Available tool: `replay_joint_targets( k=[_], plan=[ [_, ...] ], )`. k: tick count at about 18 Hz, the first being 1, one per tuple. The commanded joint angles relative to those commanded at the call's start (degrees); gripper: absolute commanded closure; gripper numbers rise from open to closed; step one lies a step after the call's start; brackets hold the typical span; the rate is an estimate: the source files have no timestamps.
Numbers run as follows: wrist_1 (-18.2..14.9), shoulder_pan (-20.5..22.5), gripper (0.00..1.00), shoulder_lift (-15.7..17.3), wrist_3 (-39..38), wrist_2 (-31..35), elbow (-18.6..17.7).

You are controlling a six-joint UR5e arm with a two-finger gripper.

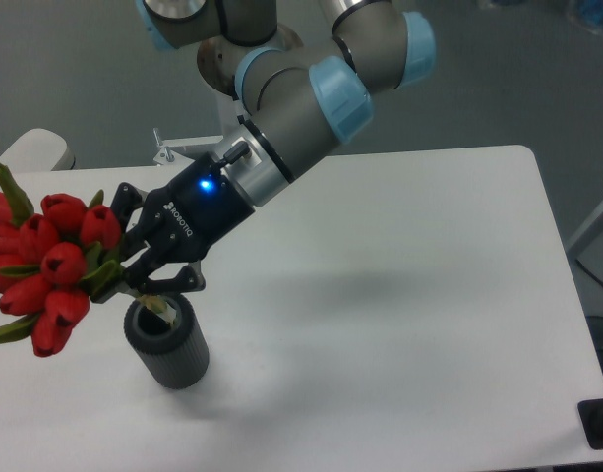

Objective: Insert the flowers into the vase
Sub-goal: 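Tilt the tulips and raise the stems above the vase opening, then lower the tulip stems down into the grey vase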

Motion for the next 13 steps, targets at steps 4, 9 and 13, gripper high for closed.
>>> replay_joint_targets(
  k=[4, 9, 13],
  plan=[
    [0.00, -0.18, 0.83, 0.44, 0.17, -0.27, -0.62],
    [0.09, -0.88, 0.83, 0.70, 4.30, -0.36, -3.87],
    [0.44, -1.06, 0.83, 0.09, 6.67, -0.36, -4.92]
  ],
)
